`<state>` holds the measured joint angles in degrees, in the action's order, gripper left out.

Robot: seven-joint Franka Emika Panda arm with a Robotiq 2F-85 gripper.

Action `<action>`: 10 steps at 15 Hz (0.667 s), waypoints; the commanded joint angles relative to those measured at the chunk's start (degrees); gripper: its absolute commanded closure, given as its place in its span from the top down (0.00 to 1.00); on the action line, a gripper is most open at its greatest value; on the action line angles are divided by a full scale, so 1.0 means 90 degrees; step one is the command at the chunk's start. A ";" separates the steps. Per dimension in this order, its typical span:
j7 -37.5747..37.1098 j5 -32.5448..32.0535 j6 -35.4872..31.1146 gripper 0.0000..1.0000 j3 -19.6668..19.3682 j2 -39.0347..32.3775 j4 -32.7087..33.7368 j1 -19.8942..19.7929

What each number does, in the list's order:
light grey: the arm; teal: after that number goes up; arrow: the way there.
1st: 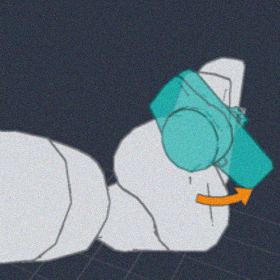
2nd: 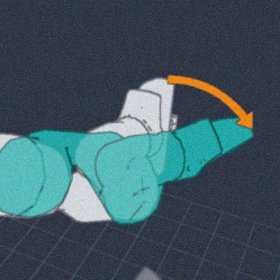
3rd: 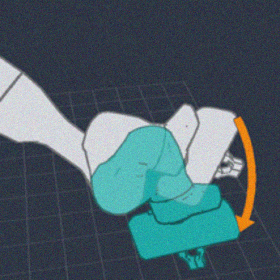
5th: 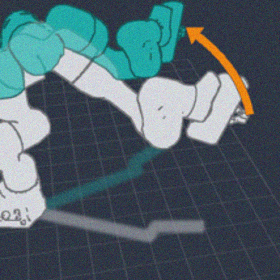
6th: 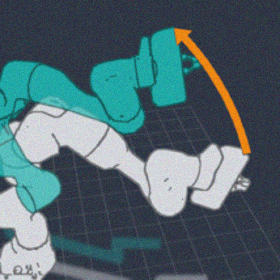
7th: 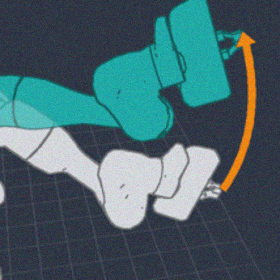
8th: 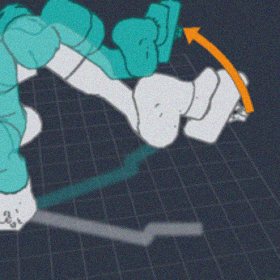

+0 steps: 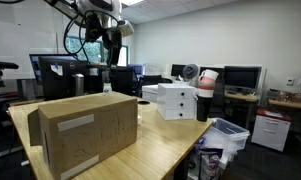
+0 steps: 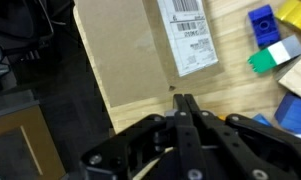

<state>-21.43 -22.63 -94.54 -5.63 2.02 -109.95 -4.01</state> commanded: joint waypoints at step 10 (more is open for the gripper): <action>-0.2194 -0.0799 -0.0287 0.73 -0.0670 -0.0652 0.0566 -0.0764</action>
<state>-36.97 -27.74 -97.95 -11.17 -0.79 -106.83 -9.99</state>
